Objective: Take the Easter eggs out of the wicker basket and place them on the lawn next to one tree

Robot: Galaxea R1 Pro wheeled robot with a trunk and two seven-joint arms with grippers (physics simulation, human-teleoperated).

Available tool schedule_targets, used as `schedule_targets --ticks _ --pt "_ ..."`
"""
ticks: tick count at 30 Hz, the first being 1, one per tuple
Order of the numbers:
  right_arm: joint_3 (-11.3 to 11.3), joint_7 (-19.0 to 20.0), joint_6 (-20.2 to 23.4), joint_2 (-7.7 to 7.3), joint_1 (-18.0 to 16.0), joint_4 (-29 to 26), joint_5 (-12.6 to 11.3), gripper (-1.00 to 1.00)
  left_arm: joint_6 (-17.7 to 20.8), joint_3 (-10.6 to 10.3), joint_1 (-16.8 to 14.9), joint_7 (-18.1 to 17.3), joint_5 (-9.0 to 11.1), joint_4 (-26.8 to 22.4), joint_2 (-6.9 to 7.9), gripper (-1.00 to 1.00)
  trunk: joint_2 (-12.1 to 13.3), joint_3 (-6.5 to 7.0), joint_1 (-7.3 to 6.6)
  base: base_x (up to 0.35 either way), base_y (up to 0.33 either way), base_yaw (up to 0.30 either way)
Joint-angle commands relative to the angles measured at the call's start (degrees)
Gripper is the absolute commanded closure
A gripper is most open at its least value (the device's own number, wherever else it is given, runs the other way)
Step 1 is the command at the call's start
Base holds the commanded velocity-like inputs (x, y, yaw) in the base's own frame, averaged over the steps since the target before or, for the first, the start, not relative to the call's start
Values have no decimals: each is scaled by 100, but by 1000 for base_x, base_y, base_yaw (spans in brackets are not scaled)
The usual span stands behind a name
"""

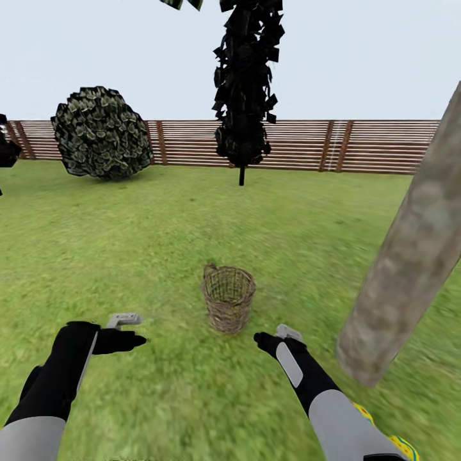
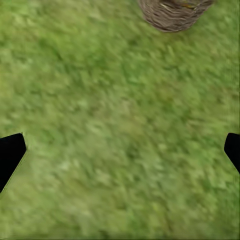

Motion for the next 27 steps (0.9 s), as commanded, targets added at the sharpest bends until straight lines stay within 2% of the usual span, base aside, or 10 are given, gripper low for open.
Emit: schedule_targets --ticks 1,5,16,18,21,24,27 --pt "-11 -35 24 4 -2 -13 -45 -100 12 9 -3 -60 -59 -4 0 -100 -3 -6 1 123 224 289" --pt "-11 -35 22 4 -2 -13 -45 -100 12 13 -3 -60 -57 -8 1 -100 -3 -6 1 130 245 178" --pt "-3 -50 73 4 -3 -28 -22 -100 12 16 -5 -54 -58 -14 1 -100 -3 -6 1 135 262 15" --pt "-3 -72 213 4 -10 -95 -3 -100 12 15 -5 -53 -59 -15 1 -100 -3 -6 1 139 262 0" --pt "-7 -227 752 4 -11 -392 24 -100 12 10 -5 -46 -58 -13 -2 -100 -3 -6 1 150 251 0" --pt "-4 -1005 1382 4 1 -917 -4 -100 12 7 -3 -43 -55 -15 -6 -100 -3 -6 1 160 228 0" --pt "-9 -1844 1598 4 6 -1141 -41 -100 12 1 -5 -40 -54 -15 -7 -100 -3 -6 1 164 215 0"
